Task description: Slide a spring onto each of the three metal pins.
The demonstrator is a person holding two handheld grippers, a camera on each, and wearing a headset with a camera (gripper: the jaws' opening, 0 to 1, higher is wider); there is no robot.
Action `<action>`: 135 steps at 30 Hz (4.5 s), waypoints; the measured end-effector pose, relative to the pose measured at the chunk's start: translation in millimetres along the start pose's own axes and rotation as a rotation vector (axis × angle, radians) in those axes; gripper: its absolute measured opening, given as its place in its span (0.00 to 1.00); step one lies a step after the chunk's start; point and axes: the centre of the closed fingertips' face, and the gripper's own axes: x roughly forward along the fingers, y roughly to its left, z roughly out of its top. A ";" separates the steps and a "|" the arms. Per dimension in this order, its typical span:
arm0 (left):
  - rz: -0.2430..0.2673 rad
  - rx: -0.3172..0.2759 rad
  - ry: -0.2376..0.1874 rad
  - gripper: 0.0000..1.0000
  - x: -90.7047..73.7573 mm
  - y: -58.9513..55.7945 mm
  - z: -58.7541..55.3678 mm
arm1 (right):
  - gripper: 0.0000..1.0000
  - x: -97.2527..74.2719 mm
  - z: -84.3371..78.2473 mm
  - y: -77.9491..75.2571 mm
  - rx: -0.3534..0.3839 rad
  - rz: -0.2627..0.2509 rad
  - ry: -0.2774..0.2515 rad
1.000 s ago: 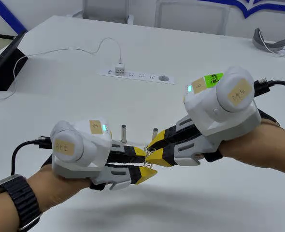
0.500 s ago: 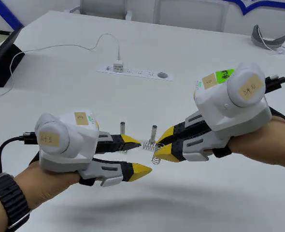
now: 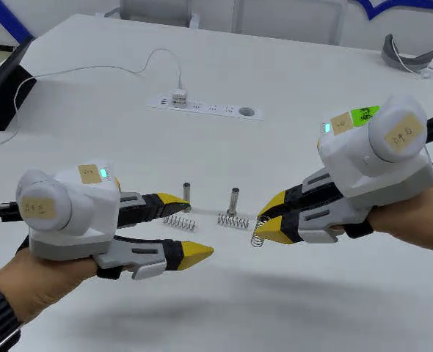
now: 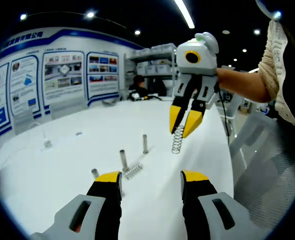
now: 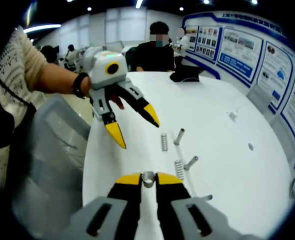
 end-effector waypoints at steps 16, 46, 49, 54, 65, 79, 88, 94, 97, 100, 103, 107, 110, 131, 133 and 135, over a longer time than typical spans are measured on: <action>0.069 -0.041 0.001 0.55 -16.0 11.5 -7.4 | 0.12 -17.6 -21.2 -19.9 0.052 -0.054 0.013; 0.135 -0.100 -0.013 0.57 -32.7 10.5 -20.1 | 0.12 -25.0 -38.1 -94.9 0.156 -0.216 0.006; 0.137 -0.103 -0.014 0.57 -34.1 11.0 -20.9 | 0.12 -23.4 -37.2 -101.9 0.162 -0.231 0.006; 0.142 -0.106 -0.018 0.56 -36.3 12.5 -20.9 | 0.12 -20.2 -39.6 -109.3 0.178 -0.248 0.011; 0.138 -0.110 -0.018 0.56 -36.6 13.9 -22.5 | 0.12 -15.0 -44.0 -113.4 0.196 -0.257 0.020; 0.134 -0.115 -0.016 0.55 -37.9 16.5 -24.1 | 0.12 -2.7 -53.6 -116.4 0.227 -0.251 0.030; 0.130 -0.115 -0.006 0.55 -36.7 16.9 -25.6 | 0.12 8.2 -62.8 -116.4 0.251 -0.244 0.035; 0.129 -0.115 -0.002 0.55 -35.2 16.2 -26.1 | 0.12 15.0 -68.2 -116.0 0.259 -0.239 0.038; 0.131 -0.115 -0.003 0.55 -34.9 15.8 -25.6 | 0.12 17.4 -70.2 -115.6 0.262 -0.236 0.040; 0.134 -0.115 -0.001 0.56 -35.0 15.3 -25.6 | 0.12 19.2 -72.6 -115.7 0.264 -0.235 0.042; 0.136 -0.117 0.000 0.55 -35.1 14.8 -26.0 | 0.12 21.2 -75.3 -115.8 0.269 -0.233 0.041; 0.139 -0.121 0.003 0.55 -35.1 13.9 -27.4 | 0.12 24.6 -78.6 -114.9 0.272 -0.229 0.046; 0.141 -0.123 0.003 0.55 -35.1 13.5 -28.0 | 0.12 26.3 -80.8 -114.0 0.271 -0.227 0.051; 0.141 -0.121 -0.005 0.55 -32.9 13.8 -25.7 | 0.14 24.6 -90.2 -109.5 0.289 -0.229 0.057; 0.140 -0.120 -0.007 0.55 -32.6 13.8 -25.2 | 0.15 23.3 -91.7 -108.2 0.292 -0.231 0.059; 0.137 -0.119 -0.009 0.55 -32.2 13.5 -25.0 | 0.15 22.2 -93.8 -106.3 0.297 -0.231 0.061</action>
